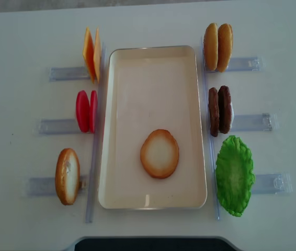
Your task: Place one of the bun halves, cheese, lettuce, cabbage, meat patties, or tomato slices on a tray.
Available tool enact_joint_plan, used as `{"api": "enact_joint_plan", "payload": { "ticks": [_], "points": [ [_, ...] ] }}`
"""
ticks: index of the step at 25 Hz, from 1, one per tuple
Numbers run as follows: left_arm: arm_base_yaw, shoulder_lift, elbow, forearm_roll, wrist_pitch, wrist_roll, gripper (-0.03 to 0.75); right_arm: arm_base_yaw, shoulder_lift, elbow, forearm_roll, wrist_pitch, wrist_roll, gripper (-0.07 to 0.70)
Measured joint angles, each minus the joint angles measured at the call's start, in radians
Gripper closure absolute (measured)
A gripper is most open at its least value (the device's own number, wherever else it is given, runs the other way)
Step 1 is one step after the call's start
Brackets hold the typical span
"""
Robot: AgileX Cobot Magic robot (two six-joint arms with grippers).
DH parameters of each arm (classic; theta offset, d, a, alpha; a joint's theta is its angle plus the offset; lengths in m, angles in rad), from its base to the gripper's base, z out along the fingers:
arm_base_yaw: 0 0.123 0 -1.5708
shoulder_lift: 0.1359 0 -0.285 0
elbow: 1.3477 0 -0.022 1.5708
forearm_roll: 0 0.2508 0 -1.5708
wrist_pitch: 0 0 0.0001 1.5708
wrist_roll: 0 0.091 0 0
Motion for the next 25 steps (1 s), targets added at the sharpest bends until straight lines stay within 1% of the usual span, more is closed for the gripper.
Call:
{"api": "enact_joint_plan", "payload": {
  "ticks": [4,7,13,25],
  "points": [
    [0.000,-0.097,0.043,-0.003,-0.001,0.001,0.272,0.000,0.000,0.000,0.000,0.000,0.000,0.048],
    [0.000,-0.133,0.064,-0.010,-0.003,0.004,0.272,0.000,0.000,0.000,0.000,0.000,0.000,0.048],
    [0.000,-0.134,0.066,-0.021,-0.014,0.015,0.272,0.000,0.000,0.000,0.000,0.000,0.000,0.048],
    [0.000,-0.134,0.066,-0.022,-0.017,0.020,0.272,0.000,0.000,0.000,0.000,0.000,0.000,0.048]
  ]
}}
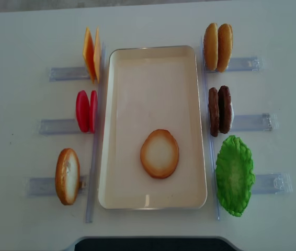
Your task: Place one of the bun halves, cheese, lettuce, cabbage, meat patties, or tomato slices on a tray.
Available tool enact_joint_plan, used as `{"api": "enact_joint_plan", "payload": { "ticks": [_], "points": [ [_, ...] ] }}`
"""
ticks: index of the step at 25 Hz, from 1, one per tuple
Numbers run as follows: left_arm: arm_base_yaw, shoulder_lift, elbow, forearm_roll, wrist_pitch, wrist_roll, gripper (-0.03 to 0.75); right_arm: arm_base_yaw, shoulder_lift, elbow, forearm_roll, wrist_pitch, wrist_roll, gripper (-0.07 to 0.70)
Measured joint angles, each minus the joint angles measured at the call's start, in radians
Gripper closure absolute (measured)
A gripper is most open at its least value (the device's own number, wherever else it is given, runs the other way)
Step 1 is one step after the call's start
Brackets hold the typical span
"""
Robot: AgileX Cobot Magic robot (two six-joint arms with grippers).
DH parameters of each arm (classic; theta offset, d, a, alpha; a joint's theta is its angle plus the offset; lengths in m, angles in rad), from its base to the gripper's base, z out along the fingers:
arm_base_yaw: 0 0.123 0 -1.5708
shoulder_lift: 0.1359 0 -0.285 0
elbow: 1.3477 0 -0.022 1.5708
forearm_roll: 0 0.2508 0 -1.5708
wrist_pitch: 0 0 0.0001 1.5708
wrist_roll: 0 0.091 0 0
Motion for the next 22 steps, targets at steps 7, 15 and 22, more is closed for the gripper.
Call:
{"api": "enact_joint_plan", "payload": {
  "ticks": [7,15,22],
  "points": [
    [0.000,0.000,0.000,0.000,0.000,0.000,0.272,0.000,0.000,0.000,0.000,0.000,0.000,0.048],
    [0.000,0.000,0.000,0.000,0.000,0.000,0.272,0.000,0.000,0.000,0.000,0.000,0.000,0.048],
    [0.000,0.000,0.000,0.000,0.000,0.000,0.272,0.000,0.000,0.000,0.000,0.000,0.000,0.048]
  ]
}}
